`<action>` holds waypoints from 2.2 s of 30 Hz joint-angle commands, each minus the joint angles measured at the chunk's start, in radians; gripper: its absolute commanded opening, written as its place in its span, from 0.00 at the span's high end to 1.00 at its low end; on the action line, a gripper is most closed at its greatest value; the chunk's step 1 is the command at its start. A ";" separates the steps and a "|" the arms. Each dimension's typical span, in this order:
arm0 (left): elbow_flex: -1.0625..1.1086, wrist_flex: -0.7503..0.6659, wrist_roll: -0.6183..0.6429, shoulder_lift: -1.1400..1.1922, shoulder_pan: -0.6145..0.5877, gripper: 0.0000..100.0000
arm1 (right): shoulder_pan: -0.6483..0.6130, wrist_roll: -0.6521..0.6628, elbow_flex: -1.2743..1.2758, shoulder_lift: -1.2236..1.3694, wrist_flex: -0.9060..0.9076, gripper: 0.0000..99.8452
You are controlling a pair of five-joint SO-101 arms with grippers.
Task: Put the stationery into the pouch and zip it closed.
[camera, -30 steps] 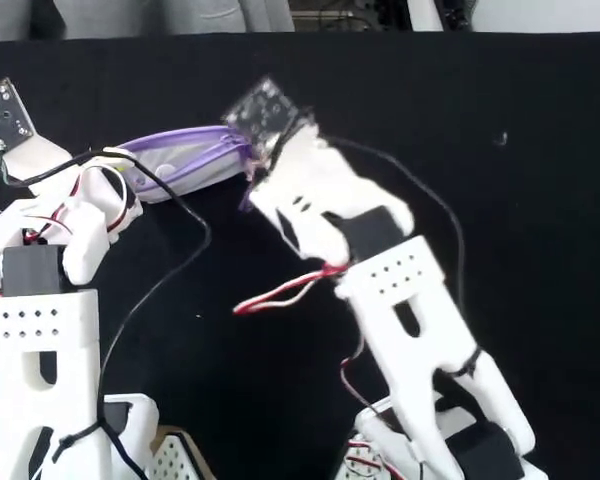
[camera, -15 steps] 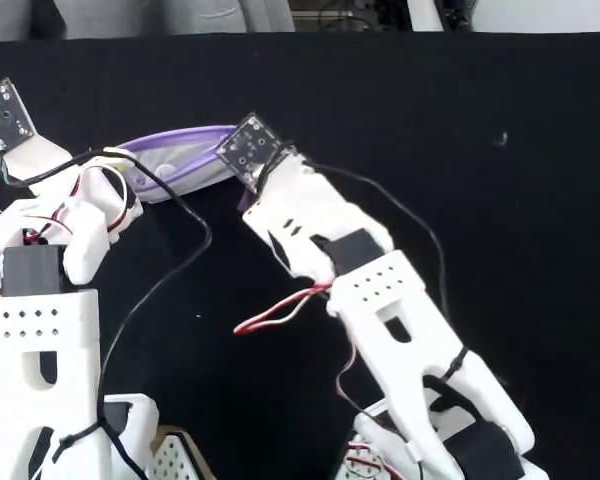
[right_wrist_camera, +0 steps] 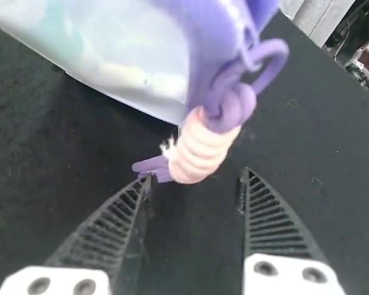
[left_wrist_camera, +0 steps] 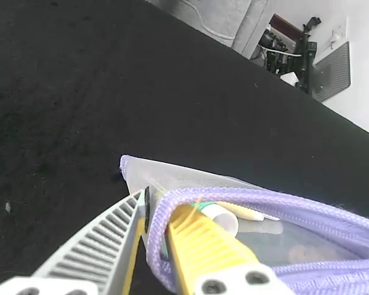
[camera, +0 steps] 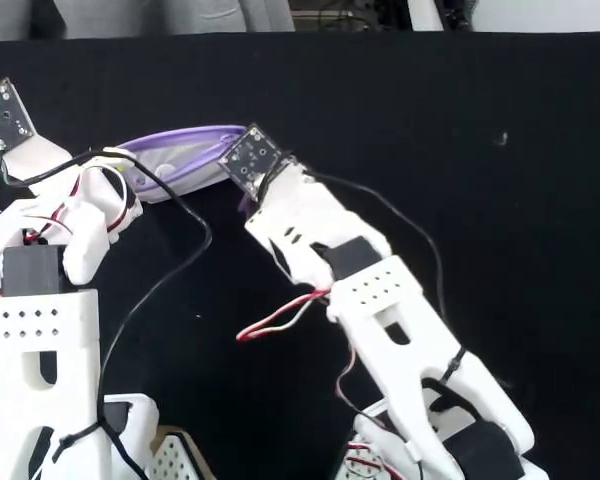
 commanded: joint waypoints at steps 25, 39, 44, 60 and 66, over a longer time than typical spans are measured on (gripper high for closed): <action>0.004 -0.014 -0.006 0.008 -0.015 0.97 | -0.008 -0.183 0.096 -0.143 -0.318 0.79; 0.004 -0.009 -0.006 0.008 -0.015 0.97 | -0.003 -0.180 0.131 -0.145 -0.322 0.81; 0.004 -0.008 -0.006 0.008 -0.016 0.97 | -0.002 -0.180 0.131 -0.147 -0.319 0.97; -0.013 -0.005 -0.011 0.006 -0.016 0.91 | 0.000 -0.187 -0.027 -0.145 -0.100 0.99; -0.114 0.100 -0.009 0.006 -0.016 0.80 | 0.000 -0.187 -0.038 -0.151 -0.100 0.99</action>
